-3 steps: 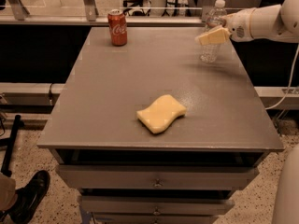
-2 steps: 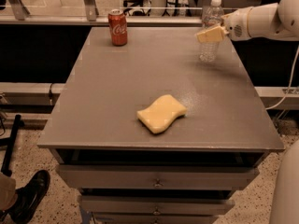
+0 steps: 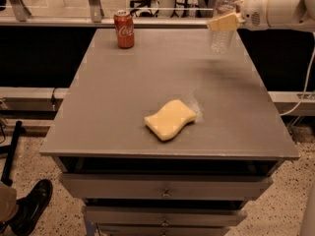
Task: Move water bottle near coke can
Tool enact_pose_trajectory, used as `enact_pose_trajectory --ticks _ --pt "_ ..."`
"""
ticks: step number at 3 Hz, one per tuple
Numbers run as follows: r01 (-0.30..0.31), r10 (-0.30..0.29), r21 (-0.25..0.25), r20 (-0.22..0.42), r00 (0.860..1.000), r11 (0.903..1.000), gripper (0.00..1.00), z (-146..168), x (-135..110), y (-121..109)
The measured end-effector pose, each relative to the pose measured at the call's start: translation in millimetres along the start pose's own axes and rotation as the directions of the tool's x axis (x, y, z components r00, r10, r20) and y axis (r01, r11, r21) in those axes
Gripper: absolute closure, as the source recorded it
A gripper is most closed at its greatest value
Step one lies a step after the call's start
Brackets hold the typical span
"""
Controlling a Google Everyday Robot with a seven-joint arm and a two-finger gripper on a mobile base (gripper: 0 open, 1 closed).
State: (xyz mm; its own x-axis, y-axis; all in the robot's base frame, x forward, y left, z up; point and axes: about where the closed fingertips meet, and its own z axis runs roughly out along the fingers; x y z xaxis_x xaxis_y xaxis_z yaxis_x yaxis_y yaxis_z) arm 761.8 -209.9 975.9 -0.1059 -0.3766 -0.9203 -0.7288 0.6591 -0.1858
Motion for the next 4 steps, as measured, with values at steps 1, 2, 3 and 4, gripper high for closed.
enact_pose_trajectory --ticks 1,2,3,4 --pt "-0.001 0.001 -0.002 -0.001 1.0 1.0 1.0 1.5 1.0 0.4" --pt "0.015 -0.013 -0.053 0.032 0.999 0.9985 1.0 22.0 -14.0 19.5" --pt "0.046 -0.038 -0.098 0.079 0.996 0.9942 1.0 51.3 -36.8 33.7" --pt "0.049 -0.037 -0.132 0.089 0.995 0.99 1.0 91.2 -53.3 49.1"
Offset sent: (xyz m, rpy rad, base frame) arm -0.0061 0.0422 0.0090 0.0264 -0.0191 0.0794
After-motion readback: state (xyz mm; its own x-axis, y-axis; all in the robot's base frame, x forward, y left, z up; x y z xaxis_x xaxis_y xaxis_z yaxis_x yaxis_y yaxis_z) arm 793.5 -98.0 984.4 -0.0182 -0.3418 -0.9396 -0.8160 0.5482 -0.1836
